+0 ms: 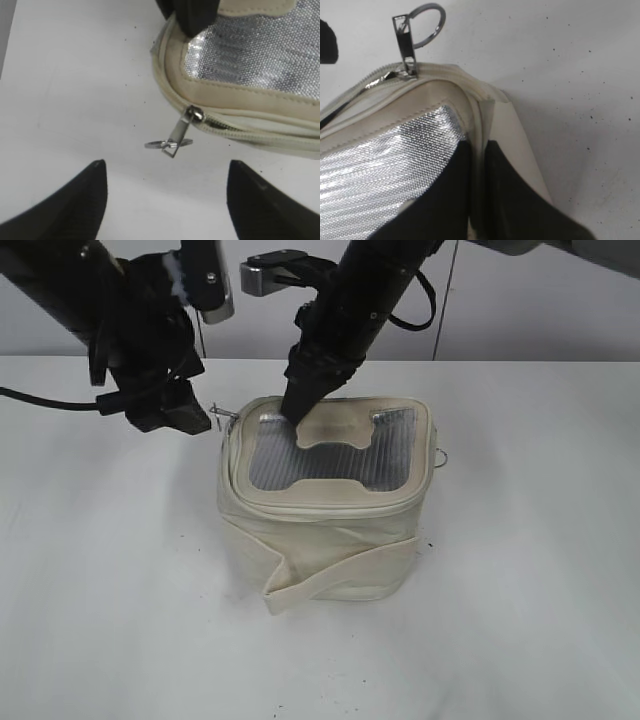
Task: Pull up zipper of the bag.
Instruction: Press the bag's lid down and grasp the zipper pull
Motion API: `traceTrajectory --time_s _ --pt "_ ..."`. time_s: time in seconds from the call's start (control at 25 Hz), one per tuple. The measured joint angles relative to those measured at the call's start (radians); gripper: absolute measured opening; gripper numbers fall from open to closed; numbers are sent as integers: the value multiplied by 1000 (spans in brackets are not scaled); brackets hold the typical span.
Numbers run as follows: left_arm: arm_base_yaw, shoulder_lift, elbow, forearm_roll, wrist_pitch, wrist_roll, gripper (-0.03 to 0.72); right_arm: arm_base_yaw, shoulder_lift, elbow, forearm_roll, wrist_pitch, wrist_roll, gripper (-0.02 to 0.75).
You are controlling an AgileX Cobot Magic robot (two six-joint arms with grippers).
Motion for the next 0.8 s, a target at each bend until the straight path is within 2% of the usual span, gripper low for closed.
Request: traceTrajectory --time_s 0.4,0.8 --pt "-24 18 0 7 -1 98 536 0 0 0 0 0 2 50" --pt "-50 62 0 11 -47 109 474 -2 0 0 1 1 7 48"
